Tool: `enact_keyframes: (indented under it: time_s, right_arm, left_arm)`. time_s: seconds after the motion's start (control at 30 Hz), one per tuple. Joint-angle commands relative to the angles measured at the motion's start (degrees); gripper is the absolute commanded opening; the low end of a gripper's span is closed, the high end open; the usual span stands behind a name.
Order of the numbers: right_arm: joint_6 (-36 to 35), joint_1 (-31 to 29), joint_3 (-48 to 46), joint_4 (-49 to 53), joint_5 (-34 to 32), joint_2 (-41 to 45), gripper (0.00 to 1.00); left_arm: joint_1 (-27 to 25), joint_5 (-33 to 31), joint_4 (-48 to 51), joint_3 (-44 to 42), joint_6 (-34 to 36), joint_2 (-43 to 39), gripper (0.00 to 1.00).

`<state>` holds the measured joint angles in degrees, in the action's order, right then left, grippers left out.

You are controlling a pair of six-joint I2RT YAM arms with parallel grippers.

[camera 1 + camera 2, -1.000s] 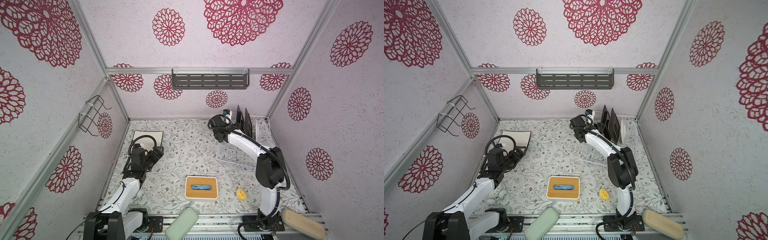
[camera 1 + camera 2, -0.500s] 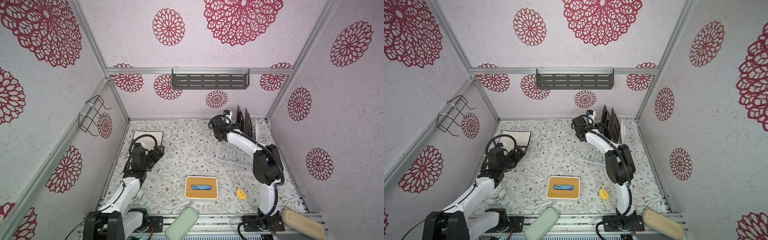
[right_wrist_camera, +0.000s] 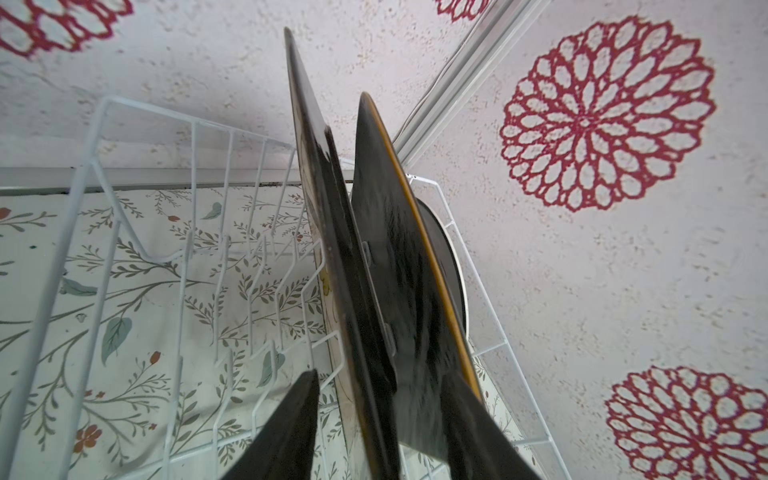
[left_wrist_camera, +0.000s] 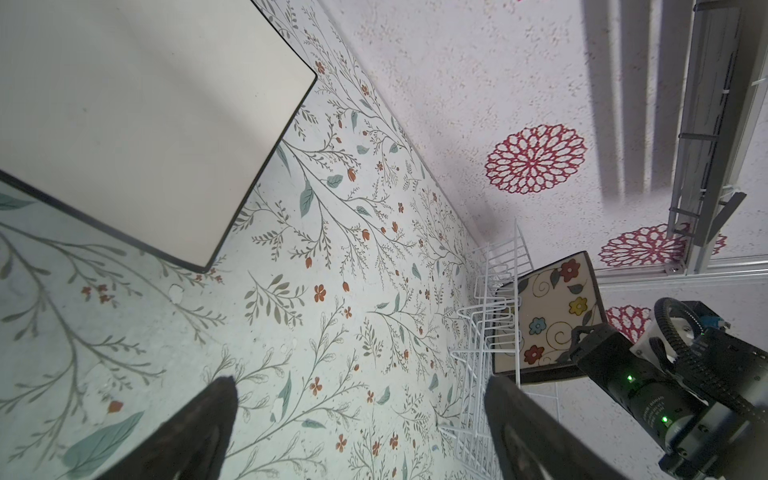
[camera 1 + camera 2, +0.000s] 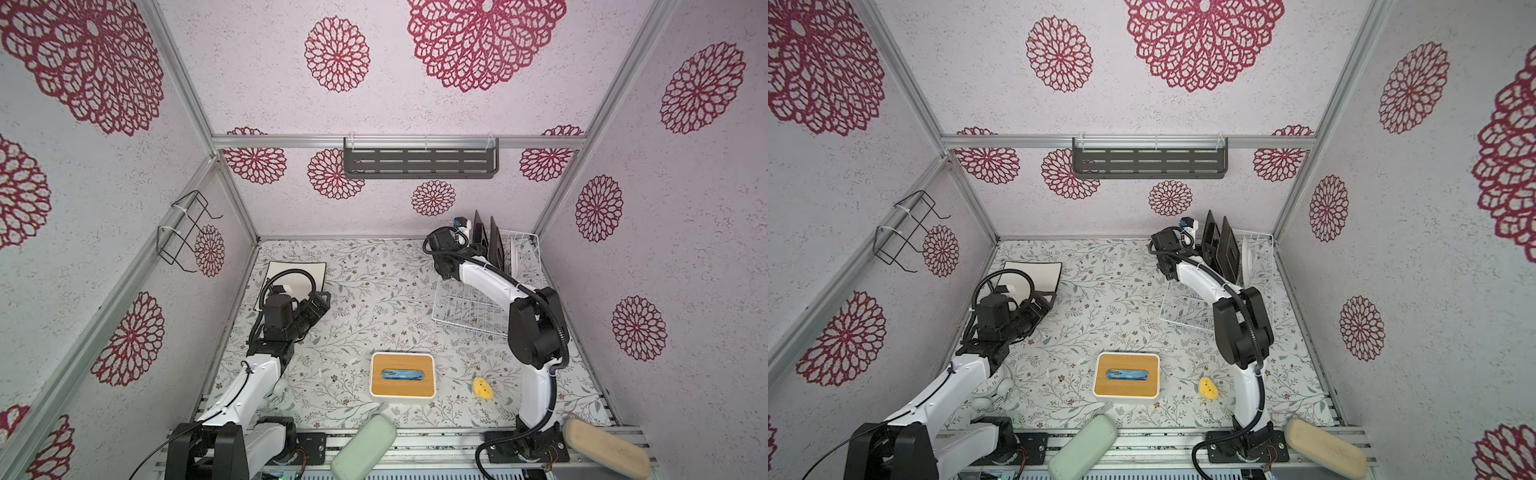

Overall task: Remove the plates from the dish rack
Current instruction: 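Lower the right gripper around the rim of the dark plate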

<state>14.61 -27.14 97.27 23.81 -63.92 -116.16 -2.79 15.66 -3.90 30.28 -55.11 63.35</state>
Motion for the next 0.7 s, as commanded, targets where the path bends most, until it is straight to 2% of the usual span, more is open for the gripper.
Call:
enact_keyframes:
  time_s: [0.0, 0.17, 0.67]
  right_arm:
    - [0.3, 0.8, 0.4, -0.6, 0.9, 0.4, 0.48]
    - [0.2, 1.0, -0.2, -1.0, 0.3, 0.1, 0.4]
    - [-1.2, 1.8, -2.5, -4.1, -1.0, 0.7, 0.27]
  left_arm:
    - [-0.6, -0.5, -0.2, 1.7, 0.7, 0.1, 0.97]
    - [-0.6, -0.6, 0.4, 2.0, 1.1, 0.1, 0.97]
    - [-0.6, -0.5, 0.5, 2.2, 0.9, 0.0, 0.97]
